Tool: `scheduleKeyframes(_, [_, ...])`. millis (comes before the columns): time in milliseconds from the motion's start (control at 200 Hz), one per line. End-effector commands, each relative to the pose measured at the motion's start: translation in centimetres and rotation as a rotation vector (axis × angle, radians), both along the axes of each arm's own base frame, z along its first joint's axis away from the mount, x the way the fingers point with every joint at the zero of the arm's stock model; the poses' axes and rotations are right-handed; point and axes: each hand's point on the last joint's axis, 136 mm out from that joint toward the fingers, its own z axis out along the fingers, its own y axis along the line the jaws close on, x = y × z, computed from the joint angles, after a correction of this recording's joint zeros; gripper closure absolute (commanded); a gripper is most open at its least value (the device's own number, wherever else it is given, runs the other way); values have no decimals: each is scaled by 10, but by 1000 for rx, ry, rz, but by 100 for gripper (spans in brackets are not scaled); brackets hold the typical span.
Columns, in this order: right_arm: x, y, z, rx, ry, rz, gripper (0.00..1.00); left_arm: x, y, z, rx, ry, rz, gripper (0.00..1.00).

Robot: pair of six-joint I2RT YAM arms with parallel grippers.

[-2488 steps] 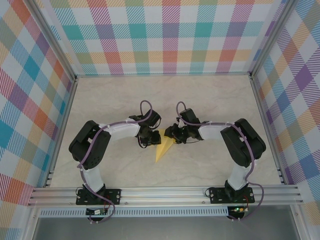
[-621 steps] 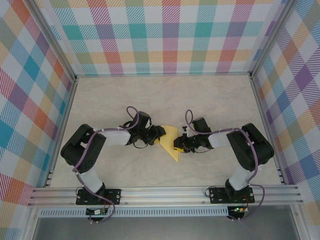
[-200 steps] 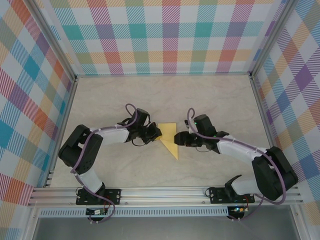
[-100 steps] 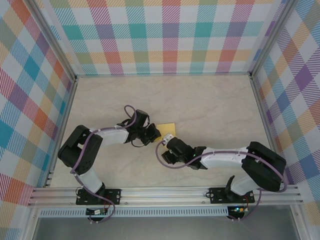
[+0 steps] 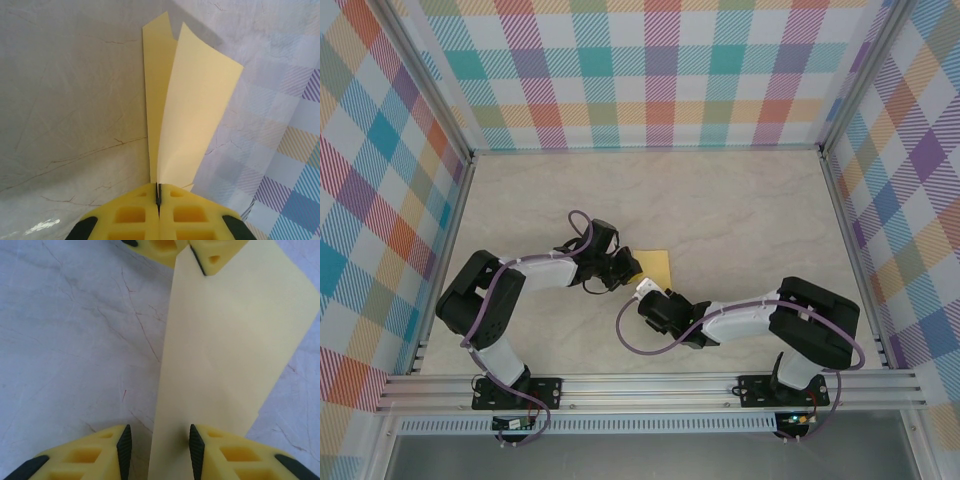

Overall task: Fold a paper plane with a square sheet of paper (pick it up from the middle)
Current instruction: Fold the wing for the fifth time at the center of the table.

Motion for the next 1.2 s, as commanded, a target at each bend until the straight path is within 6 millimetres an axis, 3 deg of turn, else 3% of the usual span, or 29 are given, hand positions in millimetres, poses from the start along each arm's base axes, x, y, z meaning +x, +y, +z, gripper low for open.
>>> scheduleKeyframes(0, [6, 4, 7, 21, -38, -27, 67, 5, 4, 3, -8, -4, 15, 95])
scheduleKeyframes(155, [6, 0, 4, 8, -38, -38, 80, 5, 4, 5, -7, -9, 18, 92])
scheduleKeyframes(240, [7, -1, 4, 8, -36, -44, 88, 5, 7, 5, 9, -12, 25, 85])
scheduleKeyframes(285, [7, -3, 3, 11, -36, -46, 92, 5, 9, 4, 21, -11, 29, 76])
scheduleKeyframes(415, [7, -4, 5, 39, -47, -49, 94, 7, 12, -2, 40, -3, 40, 59])
scheduleKeyframes(545, [8, -6, 2, 34, -46, -49, 94, 13, 6, -6, 28, 3, 35, 51])
scheduleKeyframes(700, [9, -9, 0, 43, -47, -60, 94, 18, 3, -12, 44, 17, 23, 50])
scheduleKeyframes(900, [10, -11, 1, 64, -46, -76, 93, 17, 5, -22, 71, 48, 19, 62])
scheduleKeyframes(1045, [9, -12, -1, 66, -39, -85, 92, 15, 8, -24, 101, 60, 9, 85])
scheduleKeyframes(1195, [8, -14, 0, 69, -33, -88, 87, 13, 11, -23, 124, 61, 2, 97])
